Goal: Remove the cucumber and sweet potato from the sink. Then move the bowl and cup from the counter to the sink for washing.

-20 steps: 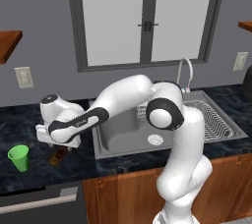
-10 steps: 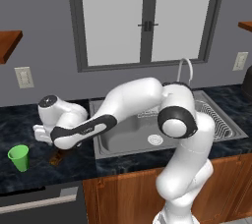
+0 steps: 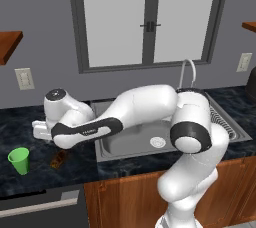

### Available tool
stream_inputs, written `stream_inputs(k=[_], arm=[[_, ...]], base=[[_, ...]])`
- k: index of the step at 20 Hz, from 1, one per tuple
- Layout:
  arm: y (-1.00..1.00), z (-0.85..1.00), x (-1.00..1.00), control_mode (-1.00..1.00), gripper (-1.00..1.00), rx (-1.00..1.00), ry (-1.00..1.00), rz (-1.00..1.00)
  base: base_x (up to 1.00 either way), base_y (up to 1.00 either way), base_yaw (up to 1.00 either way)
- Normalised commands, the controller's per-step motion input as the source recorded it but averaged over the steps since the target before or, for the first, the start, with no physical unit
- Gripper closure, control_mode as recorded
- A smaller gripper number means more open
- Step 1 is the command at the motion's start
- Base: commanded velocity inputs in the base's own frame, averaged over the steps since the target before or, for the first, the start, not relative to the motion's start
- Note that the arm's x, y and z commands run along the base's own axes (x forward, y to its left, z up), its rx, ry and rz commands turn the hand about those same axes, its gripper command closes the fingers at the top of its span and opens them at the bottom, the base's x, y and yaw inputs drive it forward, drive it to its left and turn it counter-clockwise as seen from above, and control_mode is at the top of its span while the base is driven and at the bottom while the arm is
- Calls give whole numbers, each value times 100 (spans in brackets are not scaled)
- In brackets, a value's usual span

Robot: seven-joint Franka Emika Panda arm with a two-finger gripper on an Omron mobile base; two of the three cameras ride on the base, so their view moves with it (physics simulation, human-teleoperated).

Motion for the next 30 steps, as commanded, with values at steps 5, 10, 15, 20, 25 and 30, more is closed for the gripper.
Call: stream_inputs(k=[5, 10, 15, 20, 25, 30], arm=[[-1, 17, -12, -100, -100, 12, -1, 9], [-1, 8, -13, -100, -100, 13, 0, 8], [0, 12, -10, -100, -100, 13, 2, 7], [0, 11, -5, -100, -100, 11, 11, 6], [1, 2, -1, -100, -100, 2, 5, 3], [2, 0, 1, -100, -100, 0, 0, 0]], base=[[0, 0, 0], [0, 0, 0], [0, 0, 0], [0, 0, 0], [0, 0, 0], [0, 0, 0]])
